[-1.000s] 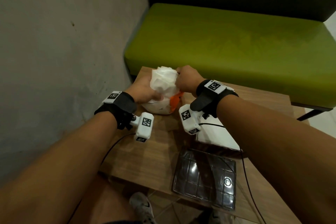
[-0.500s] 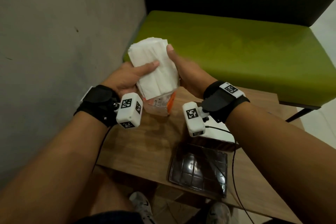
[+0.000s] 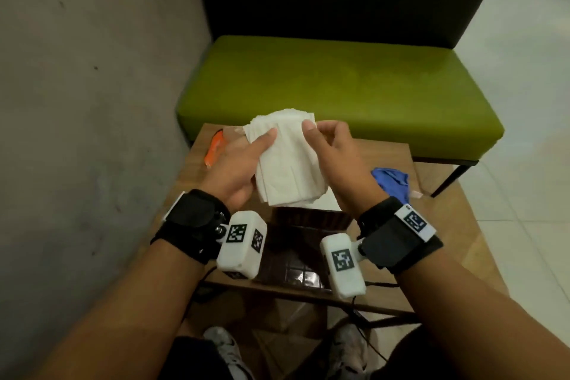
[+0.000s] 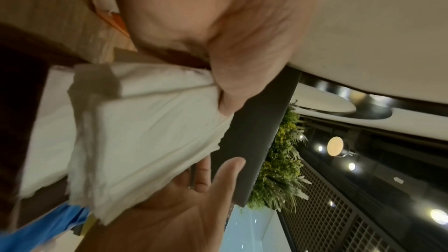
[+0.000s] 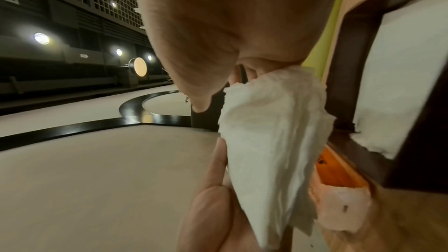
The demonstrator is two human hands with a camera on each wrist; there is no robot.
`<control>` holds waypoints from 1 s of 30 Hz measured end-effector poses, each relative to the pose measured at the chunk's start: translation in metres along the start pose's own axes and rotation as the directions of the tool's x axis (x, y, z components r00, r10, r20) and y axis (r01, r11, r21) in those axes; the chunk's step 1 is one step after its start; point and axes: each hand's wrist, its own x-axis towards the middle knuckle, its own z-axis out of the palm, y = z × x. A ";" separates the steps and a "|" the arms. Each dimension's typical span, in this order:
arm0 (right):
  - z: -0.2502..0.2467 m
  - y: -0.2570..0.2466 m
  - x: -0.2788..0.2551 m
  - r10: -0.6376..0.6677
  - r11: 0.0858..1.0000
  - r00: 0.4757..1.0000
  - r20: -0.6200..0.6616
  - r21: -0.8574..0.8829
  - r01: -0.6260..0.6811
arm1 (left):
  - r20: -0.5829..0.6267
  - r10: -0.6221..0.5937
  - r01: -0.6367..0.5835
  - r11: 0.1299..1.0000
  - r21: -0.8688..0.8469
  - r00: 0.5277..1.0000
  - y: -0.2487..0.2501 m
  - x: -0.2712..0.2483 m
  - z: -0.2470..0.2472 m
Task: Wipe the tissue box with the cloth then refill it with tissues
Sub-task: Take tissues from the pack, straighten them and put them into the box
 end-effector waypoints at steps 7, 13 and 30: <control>-0.021 0.027 -0.020 -0.193 0.975 0.980 -0.040 -0.122 0.187 | -0.019 -0.003 0.003 1.000 -0.014 1.000 -0.017 -0.021 0.034; -0.029 0.039 -0.019 -0.097 0.982 0.994 -0.052 -0.168 0.087 | -0.023 -0.025 0.025 1.000 0.000 0.999 -0.033 -0.022 0.035; -0.021 0.050 -0.022 -0.032 0.982 0.994 -0.105 -0.187 0.012 | -0.066 0.010 -0.005 0.998 0.062 0.998 -0.050 -0.014 0.019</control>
